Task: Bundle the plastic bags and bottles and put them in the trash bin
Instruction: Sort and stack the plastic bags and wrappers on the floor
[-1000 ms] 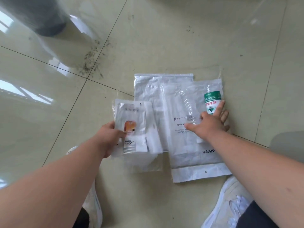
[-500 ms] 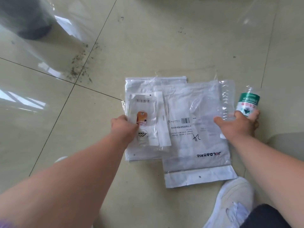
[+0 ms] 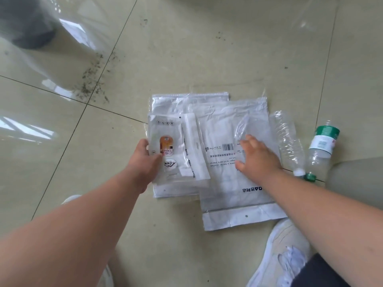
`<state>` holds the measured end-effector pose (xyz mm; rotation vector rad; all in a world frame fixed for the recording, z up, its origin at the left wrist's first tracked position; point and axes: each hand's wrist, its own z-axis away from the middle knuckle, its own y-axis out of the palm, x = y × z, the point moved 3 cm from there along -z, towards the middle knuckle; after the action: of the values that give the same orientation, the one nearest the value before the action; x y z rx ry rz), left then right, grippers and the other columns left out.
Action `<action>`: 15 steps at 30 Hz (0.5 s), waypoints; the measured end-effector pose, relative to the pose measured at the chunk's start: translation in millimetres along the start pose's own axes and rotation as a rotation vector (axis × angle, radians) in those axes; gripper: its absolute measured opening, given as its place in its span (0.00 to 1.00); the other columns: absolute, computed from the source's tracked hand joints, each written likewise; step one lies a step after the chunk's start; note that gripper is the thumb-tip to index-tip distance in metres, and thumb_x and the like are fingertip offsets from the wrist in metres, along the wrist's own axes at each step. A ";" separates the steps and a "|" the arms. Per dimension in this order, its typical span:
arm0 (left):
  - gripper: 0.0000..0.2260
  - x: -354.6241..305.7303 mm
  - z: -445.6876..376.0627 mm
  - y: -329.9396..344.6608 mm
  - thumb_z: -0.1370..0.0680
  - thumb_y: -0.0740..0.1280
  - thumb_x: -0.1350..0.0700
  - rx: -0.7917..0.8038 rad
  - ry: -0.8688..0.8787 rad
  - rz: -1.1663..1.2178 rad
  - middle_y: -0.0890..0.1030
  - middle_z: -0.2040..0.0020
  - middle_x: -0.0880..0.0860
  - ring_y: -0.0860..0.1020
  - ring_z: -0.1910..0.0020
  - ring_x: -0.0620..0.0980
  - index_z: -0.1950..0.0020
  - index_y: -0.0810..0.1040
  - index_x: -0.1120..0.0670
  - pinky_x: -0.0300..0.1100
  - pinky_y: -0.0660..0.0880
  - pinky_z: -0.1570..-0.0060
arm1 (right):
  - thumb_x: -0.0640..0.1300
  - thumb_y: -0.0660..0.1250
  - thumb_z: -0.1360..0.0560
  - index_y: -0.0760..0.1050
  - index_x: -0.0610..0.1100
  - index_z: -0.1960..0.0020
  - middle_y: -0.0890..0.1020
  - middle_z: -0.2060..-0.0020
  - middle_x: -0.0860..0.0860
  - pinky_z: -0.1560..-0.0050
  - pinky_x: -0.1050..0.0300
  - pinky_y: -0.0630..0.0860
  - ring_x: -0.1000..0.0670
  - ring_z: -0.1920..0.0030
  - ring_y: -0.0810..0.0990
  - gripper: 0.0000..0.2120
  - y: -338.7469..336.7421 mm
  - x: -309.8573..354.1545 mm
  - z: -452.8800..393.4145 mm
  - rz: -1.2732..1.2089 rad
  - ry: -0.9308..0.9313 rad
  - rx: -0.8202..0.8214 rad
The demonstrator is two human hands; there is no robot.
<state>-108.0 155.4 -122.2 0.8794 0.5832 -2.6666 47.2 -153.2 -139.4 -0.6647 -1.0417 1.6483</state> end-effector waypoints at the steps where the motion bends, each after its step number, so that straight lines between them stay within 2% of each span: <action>1: 0.22 1.1 2.1 -3.1 0.21 0.67 0.56 -0.001 0.021 -0.030 0.88 0.44 0.55 0.88 0.47 0.60 0.28 0.71 0.41 0.59 0.87 0.51 | 0.53 0.72 0.24 0.65 0.46 0.21 0.61 0.20 0.43 0.26 0.46 0.66 0.38 0.24 0.66 0.35 11.1 7.9 1.6 -0.093 0.067 0.030; 2: 0.31 1.2 3.5 -6.3 0.21 0.68 0.53 0.001 0.052 -0.063 0.88 0.40 0.52 0.88 0.44 0.58 0.21 0.64 0.35 0.60 0.87 0.46 | 0.48 0.73 0.24 0.66 0.44 0.23 0.64 0.23 0.41 0.28 0.47 0.68 0.36 0.27 0.70 0.32 19.6 11.1 3.7 -0.214 0.177 0.017; 3: 0.38 -0.8 7.1 -7.8 0.21 0.68 0.53 0.018 0.086 -0.089 0.86 0.35 0.49 0.87 0.42 0.56 0.17 0.57 0.28 0.57 0.86 0.44 | 0.43 0.73 0.24 0.67 0.42 0.26 0.67 0.26 0.39 0.30 0.49 0.70 0.35 0.31 0.74 0.29 25.9 12.0 6.6 -0.332 0.303 -0.005; 4: 0.40 -2.6 11.2 -6.3 0.20 0.67 0.55 0.039 0.124 -0.100 0.84 0.32 0.46 0.87 0.41 0.53 0.16 0.54 0.25 0.53 0.85 0.44 | 0.39 0.71 0.24 0.68 0.41 0.28 0.71 0.30 0.38 0.34 0.49 0.74 0.35 0.35 0.77 0.27 29.4 13.3 10.4 -0.433 0.402 -0.017; 5: 0.40 -5.3 15.0 -4.0 0.19 0.65 0.59 0.052 0.147 -0.109 0.82 0.31 0.45 0.86 0.41 0.51 0.15 0.56 0.26 0.48 0.84 0.47 | 0.37 0.69 0.24 0.69 0.41 0.29 0.76 0.33 0.39 0.38 0.50 0.76 0.36 0.39 0.79 0.25 30.8 15.3 12.6 -0.510 0.460 -0.014; 7: 0.32 -8.9 18.2 1.4 0.18 0.62 0.65 0.047 0.151 -0.129 0.82 0.30 0.47 0.85 0.41 0.52 0.19 0.75 0.36 0.42 0.81 0.48 | 0.35 0.65 0.23 0.72 0.43 0.30 0.81 0.38 0.41 0.46 0.57 0.75 0.41 0.46 0.79 0.22 26.3 26.1 14.7 -0.630 0.491 -0.032; 9: 0.21 -6.5 18.5 6.8 0.17 0.63 0.65 0.053 0.115 -0.115 0.85 0.38 0.52 0.83 0.52 0.51 0.34 0.88 0.46 0.41 0.78 0.55 | 0.36 0.66 0.22 0.78 0.44 0.35 0.84 0.43 0.45 0.51 0.61 0.72 0.45 0.49 0.80 0.16 10.3 51.7 17.6 -0.778 0.409 -0.107; 10: 0.15 -3.1 16.6 8.9 0.17 0.65 0.62 0.069 0.070 -0.070 0.85 0.44 0.53 0.79 0.59 0.53 0.40 0.90 0.49 0.41 0.75 0.60 | 0.37 0.67 0.22 0.81 0.45 0.41 0.85 0.49 0.48 0.55 0.62 0.72 0.47 0.52 0.81 0.12 0.2 70.0 20.8 -0.852 0.317 -0.112; 11: 0.11 -2.6 17.3 10.4 0.16 0.68 0.56 0.103 0.020 -0.002 0.85 0.49 0.54 0.77 0.60 0.56 0.44 0.91 0.51 0.42 0.72 0.62 | 0.38 0.68 0.22 0.82 0.46 0.46 0.85 0.56 0.50 0.59 0.63 0.73 0.49 0.56 0.80 0.07 -8.9 91.0 25.1 -0.921 0.204 -0.062; 12: 0.12 -2.9 18.2 11.3 0.16 0.70 0.49 0.146 -0.021 0.074 0.86 0.51 0.55 0.78 0.60 0.57 0.45 0.91 0.53 0.43 0.72 0.61 | 0.38 0.69 0.21 0.83 0.47 0.50 0.83 0.60 0.52 0.63 0.63 0.74 0.50 0.61 0.79 0.06 -17.3 113.8 31.8 -0.972 0.095 0.039; 13: 0.18 -3.3 19.7 11.8 0.17 0.70 0.41 0.197 -0.050 0.132 0.88 0.52 0.53 0.81 0.59 0.56 0.45 0.91 0.53 0.44 0.74 0.59 | 0.38 0.68 0.21 0.83 0.47 0.52 0.83 0.62 0.51 0.66 0.63 0.74 0.51 0.63 0.78 0.07 -21.8 135.1 39.0 -1.000 0.012 0.166; 14: 0.23 -3.1 19.4 12.2 0.19 0.71 0.35 0.245 -0.066 0.166 0.89 0.50 0.51 0.84 0.58 0.53 0.44 0.91 0.55 0.45 0.77 0.57 | 0.38 0.67 0.22 0.83 0.48 0.54 0.83 0.62 0.50 0.65 0.62 0.75 0.50 0.64 0.78 0.08 -23.2 152.9 46.1 -1.013 -0.041 0.287; 15: 0.26 -4.1 19.2 12.4 0.21 0.72 0.34 0.282 -0.058 0.178 0.89 0.50 0.52 0.85 0.56 0.53 0.44 0.90 0.57 0.46 0.78 0.54 | 0.38 0.67 0.23 0.83 0.48 0.56 0.82 0.62 0.48 0.63 0.59 0.75 0.50 0.64 0.77 0.09 -21.3 166.5 51.1 -1.027 -0.064 0.385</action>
<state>-109.8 136.3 -109.2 0.8760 0.1092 -2.6372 -37.8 -9.5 -85.5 0.1937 -0.8432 0.9008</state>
